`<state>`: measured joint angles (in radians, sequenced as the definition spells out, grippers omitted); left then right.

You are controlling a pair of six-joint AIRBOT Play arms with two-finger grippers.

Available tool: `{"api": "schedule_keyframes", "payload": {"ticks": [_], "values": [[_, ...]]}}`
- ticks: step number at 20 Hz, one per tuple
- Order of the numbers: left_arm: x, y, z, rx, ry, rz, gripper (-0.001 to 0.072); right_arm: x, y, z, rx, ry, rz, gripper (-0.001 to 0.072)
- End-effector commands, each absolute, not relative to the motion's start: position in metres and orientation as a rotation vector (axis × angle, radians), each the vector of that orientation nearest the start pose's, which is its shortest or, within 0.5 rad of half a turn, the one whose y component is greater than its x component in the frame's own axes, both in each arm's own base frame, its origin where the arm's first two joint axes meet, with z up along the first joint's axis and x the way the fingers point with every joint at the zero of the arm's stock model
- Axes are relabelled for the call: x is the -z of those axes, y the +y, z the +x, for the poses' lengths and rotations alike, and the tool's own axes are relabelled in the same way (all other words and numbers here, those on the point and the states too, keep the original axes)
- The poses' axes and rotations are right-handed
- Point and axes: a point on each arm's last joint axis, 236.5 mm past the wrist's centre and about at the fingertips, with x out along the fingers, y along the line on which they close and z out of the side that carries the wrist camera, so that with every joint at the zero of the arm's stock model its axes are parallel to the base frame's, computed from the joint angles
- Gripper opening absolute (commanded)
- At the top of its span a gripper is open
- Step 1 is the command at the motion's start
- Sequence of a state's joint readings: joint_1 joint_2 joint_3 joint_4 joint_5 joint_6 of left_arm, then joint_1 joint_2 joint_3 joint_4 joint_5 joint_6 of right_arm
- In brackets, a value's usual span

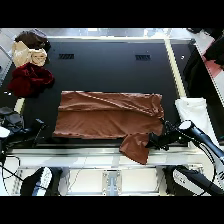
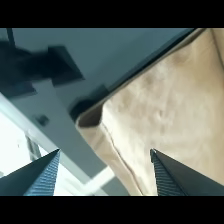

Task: Fold the shirts.

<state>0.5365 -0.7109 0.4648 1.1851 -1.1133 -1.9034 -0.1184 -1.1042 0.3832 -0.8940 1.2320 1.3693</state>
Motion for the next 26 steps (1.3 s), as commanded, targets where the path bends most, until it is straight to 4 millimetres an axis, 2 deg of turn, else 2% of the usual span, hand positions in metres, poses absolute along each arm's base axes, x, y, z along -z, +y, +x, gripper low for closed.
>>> {"api": "schedule_keyframes", "payload": {"ticks": [1,4,7,8,10,13,16,19,20,21,22,23,26], "values": [[0.056,0.029,0.217,-0.549,1.171,-1.164,0.0647,0.103,0.124,0.154,-0.325,1.772,0.729,0.0014],[0.067,0.021,0.217,-0.608,1.148,-1.297,0.0645,0.103,0.124,0.156,-0.342,1.76,0.71,0.0014],[0.076,0.012,0.215,-0.605,1.152,-1.349,0.0645,0.105,0.123,0.158,-0.338,1.749,0.706,0.0014],[0.078,0.012,0.217,-0.618,1.134,-1.379,0.0645,0.105,0.123,0.159,-0.335,1.744,0.705,0.0014],[0.081,0.019,0.223,-0.648,1.073,-1.413,0.0585,0.106,0.122,0.162,-0.329,1.734,0.704,0.0014],[0.087,0.023,0.231,-0.664,1.047,-1.441,0.0585,0.106,0.122,0.162,-0.332,1.733,0.701,0.0014],[0.101,0.01,0.231,-0.641,1.131,-1.47,0.0585,0.106,0.122,0.162,-0.332,1.733,0.701,0.0014],[0.104,-0.004,0.244,-0.554,1.15,-1.506,0.0581,0.105,0.123,0.16,-0.337,1.74,0.703,0.0014],[0.103,-0.004,0.249,-0.535,1.134,-1.514,0.0459,0.105,0.123,0.159,-0.338,1.742,0.703,0.0014],[0.101,-0.003,0.252,-0.515,1.122,-1.499,0.0237,0.105,0.123,0.159,-0.339,1.743,0.704,0.0014],[0.098,-0.002,0.255,-0.485,1.117,-1.461,0.0088,0.105,0.123,0.159,-0.339,1.742,0.704,0.0014],[0.094,0.0,0.258,-0.453,1.106,-1.419,0.0013,0.105,0.123,0.159,-0.339,1.742,0.704,0.0014],[0.068,0.005,0.272,-0.331,1.049,-1.27,0.0011,0.099,0.125,0.157,-0.358,1.748,0.702,0.0013]]}}
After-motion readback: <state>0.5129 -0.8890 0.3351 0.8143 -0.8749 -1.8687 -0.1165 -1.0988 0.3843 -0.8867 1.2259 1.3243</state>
